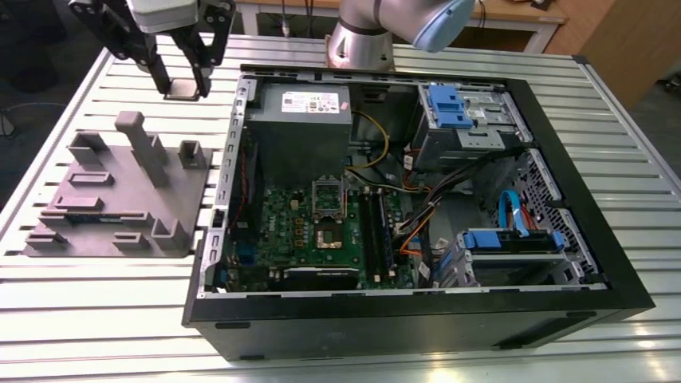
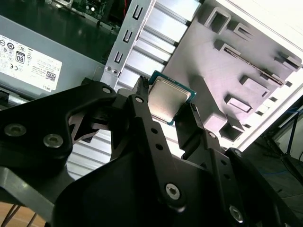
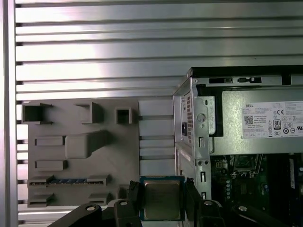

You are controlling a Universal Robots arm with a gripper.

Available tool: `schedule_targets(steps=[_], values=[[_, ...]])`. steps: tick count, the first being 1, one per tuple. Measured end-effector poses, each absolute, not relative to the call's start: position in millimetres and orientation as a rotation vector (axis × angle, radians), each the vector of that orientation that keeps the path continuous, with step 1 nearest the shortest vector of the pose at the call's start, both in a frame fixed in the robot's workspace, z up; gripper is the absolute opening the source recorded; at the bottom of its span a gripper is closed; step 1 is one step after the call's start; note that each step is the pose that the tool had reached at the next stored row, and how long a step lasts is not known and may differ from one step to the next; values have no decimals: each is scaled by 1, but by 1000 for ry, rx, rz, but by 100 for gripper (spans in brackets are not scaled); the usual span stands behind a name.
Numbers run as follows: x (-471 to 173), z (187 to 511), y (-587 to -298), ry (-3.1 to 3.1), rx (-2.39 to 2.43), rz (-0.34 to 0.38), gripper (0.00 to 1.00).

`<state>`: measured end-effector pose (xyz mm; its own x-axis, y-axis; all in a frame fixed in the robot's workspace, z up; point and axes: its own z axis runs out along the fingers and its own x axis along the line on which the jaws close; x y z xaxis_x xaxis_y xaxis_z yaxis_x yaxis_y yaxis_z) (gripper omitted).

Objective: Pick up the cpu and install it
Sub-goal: 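Pick up the cpu and move it towards the insertion slot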

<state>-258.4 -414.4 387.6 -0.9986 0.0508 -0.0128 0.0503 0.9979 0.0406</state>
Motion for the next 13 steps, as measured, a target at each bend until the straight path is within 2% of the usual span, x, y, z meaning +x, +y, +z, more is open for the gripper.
schedule_targets(steps=[13], values=[[-245,387,-414,3126,87,62,47]])
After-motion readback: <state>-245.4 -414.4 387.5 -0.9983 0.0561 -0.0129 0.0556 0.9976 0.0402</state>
